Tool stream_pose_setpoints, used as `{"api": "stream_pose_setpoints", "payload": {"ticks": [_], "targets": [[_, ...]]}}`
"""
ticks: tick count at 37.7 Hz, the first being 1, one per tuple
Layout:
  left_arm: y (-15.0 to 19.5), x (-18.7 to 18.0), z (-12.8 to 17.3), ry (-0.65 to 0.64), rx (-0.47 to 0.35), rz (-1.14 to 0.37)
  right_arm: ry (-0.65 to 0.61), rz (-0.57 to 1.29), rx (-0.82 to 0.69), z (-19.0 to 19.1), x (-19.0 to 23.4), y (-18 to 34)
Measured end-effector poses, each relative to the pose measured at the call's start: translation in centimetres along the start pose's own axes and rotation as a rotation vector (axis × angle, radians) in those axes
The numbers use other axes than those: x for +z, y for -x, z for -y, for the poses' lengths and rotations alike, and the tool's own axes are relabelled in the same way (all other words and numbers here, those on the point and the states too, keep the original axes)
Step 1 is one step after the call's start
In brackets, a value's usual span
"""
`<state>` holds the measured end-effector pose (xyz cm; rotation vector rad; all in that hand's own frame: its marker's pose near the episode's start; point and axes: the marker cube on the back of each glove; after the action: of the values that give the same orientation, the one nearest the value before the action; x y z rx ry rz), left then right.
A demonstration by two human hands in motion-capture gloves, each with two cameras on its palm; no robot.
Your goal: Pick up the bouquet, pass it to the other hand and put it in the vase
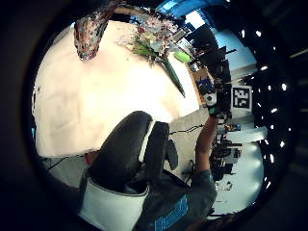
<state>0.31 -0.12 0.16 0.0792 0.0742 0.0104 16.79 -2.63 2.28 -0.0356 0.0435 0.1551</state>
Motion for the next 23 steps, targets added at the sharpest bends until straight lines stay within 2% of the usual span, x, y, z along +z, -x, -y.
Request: {"api": "stream_pose_setpoints", "payload": {"ticks": [9, 17, 23], "targets": [[0.3, 0.7, 0.2, -0.006, -0.008, -0.016, 0.096, 0.035, 0.125, 2.6, 5.4, -5.0], [1.5, 1.6, 0.5, -0.029, -0.019, -0.036, 0.326, 0.127, 0.234, 4.2, 12.4, -6.9], [2.2, 1.8, 0.8, -0.047, -0.021, -0.049, 0.411, 0.174, 0.254, 3.5, 13.1, -6.1]]}}
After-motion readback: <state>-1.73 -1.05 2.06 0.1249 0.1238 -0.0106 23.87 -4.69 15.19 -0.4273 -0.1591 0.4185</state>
